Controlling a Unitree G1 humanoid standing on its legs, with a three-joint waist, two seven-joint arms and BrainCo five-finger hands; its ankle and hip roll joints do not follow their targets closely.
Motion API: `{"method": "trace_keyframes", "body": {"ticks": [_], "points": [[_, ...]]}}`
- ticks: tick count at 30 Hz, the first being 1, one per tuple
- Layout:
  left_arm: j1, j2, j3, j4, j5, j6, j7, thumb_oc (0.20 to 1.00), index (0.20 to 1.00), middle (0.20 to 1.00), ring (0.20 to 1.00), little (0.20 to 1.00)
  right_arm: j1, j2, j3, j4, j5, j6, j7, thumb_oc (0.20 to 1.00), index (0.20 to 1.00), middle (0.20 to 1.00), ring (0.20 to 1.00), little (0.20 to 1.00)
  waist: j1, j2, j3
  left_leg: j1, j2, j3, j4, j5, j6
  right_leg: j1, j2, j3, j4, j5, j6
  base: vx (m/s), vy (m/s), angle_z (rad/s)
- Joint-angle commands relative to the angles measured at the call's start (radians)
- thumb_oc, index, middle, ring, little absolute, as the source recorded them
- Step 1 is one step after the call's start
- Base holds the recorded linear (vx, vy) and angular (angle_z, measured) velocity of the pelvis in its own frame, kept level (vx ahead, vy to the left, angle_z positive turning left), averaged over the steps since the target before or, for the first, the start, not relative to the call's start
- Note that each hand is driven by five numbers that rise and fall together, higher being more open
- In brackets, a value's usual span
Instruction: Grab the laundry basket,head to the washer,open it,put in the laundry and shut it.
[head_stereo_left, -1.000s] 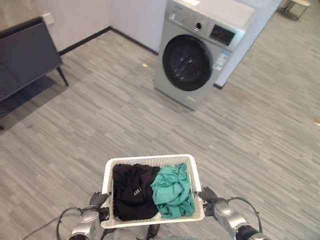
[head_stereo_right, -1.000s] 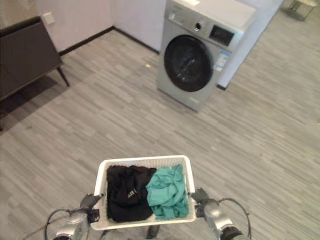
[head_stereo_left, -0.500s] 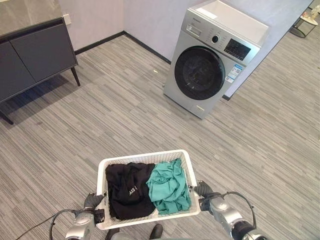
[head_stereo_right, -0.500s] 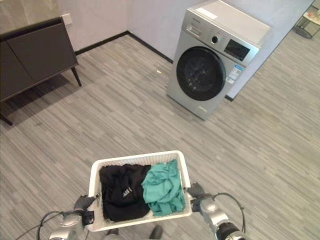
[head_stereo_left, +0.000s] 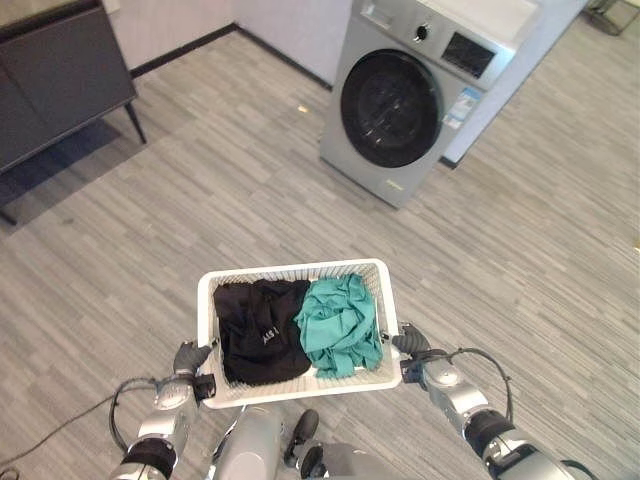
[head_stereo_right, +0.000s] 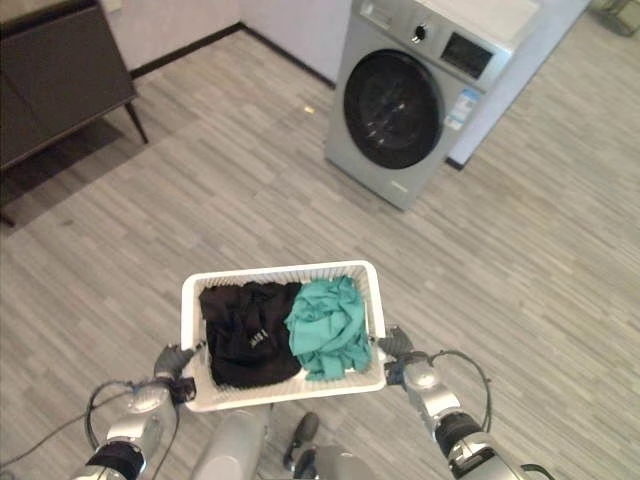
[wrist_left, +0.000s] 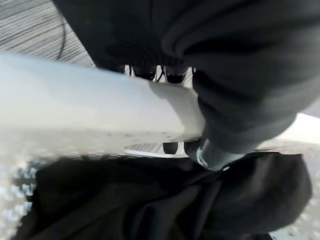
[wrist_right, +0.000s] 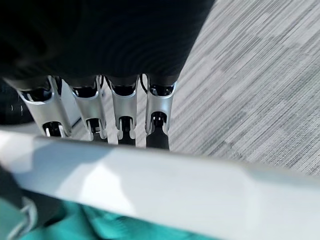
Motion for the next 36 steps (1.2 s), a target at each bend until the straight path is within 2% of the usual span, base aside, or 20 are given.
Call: {"method": "trace_keyframes", "body": {"ticks": [1,3,4,6,7,9,12,13,17,18,19,20,21,22,23,24,25,26,31,36], "points": [[0.071,0.011,-0.011,-0.014,-0.044,0.002,-0.032,0.200,0.200,0.200,0.200,0.200,-0.008,-0.041,-0.028,-0.036,0.052,-0.046,0.015,0.200,0.200,0.200,0.200,0.200,0.067,-0.024,0.010,0.069,0.051,0.000,-0.179,0.084,0.043,0.123,-0.008,0.009,-0.174,0.059,0.195,0.05,0.071,-0.47],[0.077,0.017,-0.008,-0.014,-0.045,0.000,-0.028,0.200,0.200,0.200,0.200,0.200,-0.016,-0.031,-0.018,-0.032,0.053,-0.049,0.007,0.200,0.200,0.200,0.200,0.200,0.082,-0.022,0.019,0.013,0.061,-0.012,-0.265,0.085,0.051,0.136,-0.007,0.027,-0.174,0.058,0.198,0.09,0.124,-0.44],[0.083,0.022,0.000,-0.008,-0.039,0.000,-0.023,0.200,0.200,0.200,0.200,0.200,-0.025,-0.022,-0.009,-0.021,0.054,-0.057,0.002,0.200,0.200,0.200,0.200,0.200,0.104,-0.014,0.018,-0.030,0.006,-0.041,-0.410,0.058,0.063,0.152,-0.004,0.058,-0.177,0.053,0.210,0.24,0.356,-0.34],[0.125,0.029,0.034,-0.003,-0.043,-0.003,-0.034,0.200,0.200,0.200,0.200,0.200,-0.032,-0.006,0.008,-0.011,0.047,-0.057,0.015,0.200,0.200,0.200,0.200,0.200,0.144,0.026,0.002,0.020,-0.012,-0.053,-0.855,0.089,0.040,0.200,0.026,0.125,-0.152,0.015,0.225,0.46,0.476,-0.60],[0.158,0.026,0.067,0.026,-0.036,-0.013,-0.035,0.200,0.200,0.200,0.200,0.200,-0.034,-0.011,0.008,0.001,0.033,-0.067,0.016,0.200,0.200,0.200,0.200,0.200,0.184,0.069,-0.011,0.098,0.027,-0.038,-1.381,0.146,0.013,0.256,0.057,0.141,-0.160,-0.025,0.233,0.53,0.422,-1.04],[0.168,0.019,0.070,0.058,-0.049,-0.014,-0.050,0.200,0.200,0.200,0.200,0.200,-0.017,-0.014,0.006,0.013,0.020,-0.072,0.030,0.200,0.200,0.200,0.200,0.200,0.209,0.103,-0.035,0.125,0.019,-0.019,-1.579,0.175,-0.009,0.292,0.067,0.126,-0.170,-0.050,0.238,0.38,0.386,-0.97],[0.162,0.019,0.065,0.067,-0.045,-0.018,-0.057,0.200,0.200,0.200,0.200,0.200,-0.006,-0.015,-0.022,0.016,0.021,-0.073,0.029,0.200,0.200,0.200,0.200,0.200,0.204,0.114,-0.060,0.099,-0.004,0.096,-1.579,0.184,-0.015,0.344,0.034,0.091,-0.163,-0.097,0.251,0.19,0.340,-0.28],[0.181,0.024,0.054,0.073,-0.040,-0.020,-0.055,0.200,0.200,0.200,0.200,0.200,-0.011,0.016,-0.028,0.020,0.006,-0.065,0.028,0.200,0.200,0.200,0.200,0.200,0.213,0.116,-0.092,0.174,-0.037,0.010,-1.531,0.188,0.020,0.358,-0.017,0.087,-0.114,-0.129,0.274,0.23,0.485,0.73],[0.191,0.046,0.070,0.076,-0.027,-0.007,-0.066,0.200,0.200,0.200,0.200,0.200,0.000,0.040,-0.048,0.011,-0.010,-0.064,0.039,0.200,0.200,0.200,0.200,0.200,0.227,0.090,-0.121,0.174,-0.090,0.006,-1.410,0.100,0.047,0.319,-0.090,0.108,0.017,-0.103,0.321,0.18,0.517,-0.27],[0.198,0.051,0.069,0.074,-0.017,-0.002,-0.069,0.200,0.200,0.200,0.200,0.200,0.013,0.061,-0.060,0.014,0.003,-0.066,0.037,0.200,0.200,0.200,0.200,0.200,0.229,0.098,-0.128,0.216,-0.119,-0.005,-1.383,0.065,0.084,0.276,-0.135,0.116,0.234,0.024,0.334,0.23,0.705,-0.65],[0.205,0.051,0.065,0.077,-0.011,0.000,-0.076,0.200,0.200,0.200,0.200,0.200,0.024,0.070,-0.050,0.008,-0.010,-0.063,0.045,0.200,0.200,0.200,0.200,0.200,0.211,0.144,-0.129,0.303,-0.122,-0.029,-1.408,0.053,0.114,0.213,-0.149,0.094,0.459,0.128,0.323,0.27,0.842,-0.58],[0.206,0.051,0.062,0.076,-0.008,0.000,-0.078,0.200,0.200,0.200,0.200,0.200,0.032,0.069,-0.048,-0.003,-0.009,-0.061,0.051,0.200,0.200,0.200,0.200,0.200,0.197,0.166,-0.121,0.340,-0.123,-0.040,-1.421,0.049,0.125,0.175,-0.153,0.079,0.542,0.140,0.322,0.27,0.670,-0.32],[0.200,0.050,0.045,0.076,0.008,0.000,-0.079,0.200,0.200,0.200,0.200,0.200,0.042,0.064,-0.048,-0.002,-0.007,-0.068,0.047,0.200,0.200,0.200,0.200,0.200,0.157,0.192,-0.103,0.389,-0.126,-0.059,-1.415,0.036,0.142,0.091,-0.069,0.098,0.601,0.080,0.320,0.22,0.393,-0.05],[0.196,0.049,0.042,0.071,0.017,0.000,-0.078,0.200,0.200,0.200,0.200,0.200,0.046,0.067,-0.049,-0.004,-0.010,-0.068,0.046,0.200,0.200,0.200,0.200,0.200,0.141,0.192,-0.097,0.414,-0.124,-0.060,-1.425,0.030,0.143,0.060,-0.070,0.055,0.541,0.065,0.317,0.24,0.299,0.36],[0.192,0.051,0.045,0.063,0.023,0.000,-0.079,0.200,0.200,0.200,0.200,0.200,0.044,0.076,-0.047,0.005,-0.007,-0.071,0.051,0.200,0.200,0.200,0.200,0.200,0.141,0.191,-0.089,0.436,-0.115,-0.047,-1.425,0.014,0.136,0.055,-0.128,-0.024,0.446,0.065,0.319,0.28,0.052,0.65],[0.177,0.059,0.043,0.063,0.027,-0.003,-0.086,0.200,0.200,0.200,0.200,0.200,0.030,0.078,-0.037,0.036,-0.007,-0.075,0.059,0.200,0.200,0.200,0.200,0.200,0.145,0.183,-0.076,0.458,-0.104,-0.059,-1.408,-0.028,0.116,0.049,-0.144,-0.036,0.203,0.044,0.316,0.28,-0.046,0.63],[0.170,0.060,0.037,0.071,0.030,-0.002,-0.088,0.200,0.200,0.200,0.200,0.200,0.026,0.080,-0.034,0.038,-0.005,-0.074,0.059,0.200,0.200,0.200,0.200,0.200,0.143,0.180,-0.071,0.464,-0.104,-0.072,-1.395,-0.043,0.114,0.047,-0.138,-0.020,0.109,0.056,0.318,0.49,-0.150,1.21],[0.119,0.062,0.000,0.097,0.031,-0.016,-0.073,0.200,0.200,0.200,0.200,0.200,-0.007,0.085,-0.017,0.040,0.007,-0.076,0.045,0.200,0.200,0.200,0.200,0.200,0.128,0.170,-0.047,0.488,-0.104,-0.139,-1.342,-0.080,0.105,0.013,-0.114,0.138,-0.030,0.114,0.342,0.39,-0.112,0.50],[0.135,0.053,0.024,0.075,0.007,-0.016,-0.063,0.200,0.200,0.200,0.200,0.200,0.009,0.090,-0.021,0.026,0.015,-0.071,0.052,0.200,0.200,0.200,0.200,0.200,0.145,0.134,-0.071,0.492,-0.066,-0.181,-1.368,-0.075,0.080,0.071,-0.095,0.045,-0.049,0.133,0.354,0.24,-0.135,0.33],[0.131,0.056,0.012,0.087,-0.004,-0.016,-0.064,0.200,0.200,0.200,0.200,0.200,0.003,0.085,-0.021,0.008,0.042,-0.077,0.047,0.200,0.200,0.200,0.200,0.200,0.129,0.115,-0.092,0.497,0.032,-0.250,-1.407,-0.035,0.013,0.098,-0.042,-0.032,-0.072,0.092,0.333,0.26,-0.194,0.47]]}}
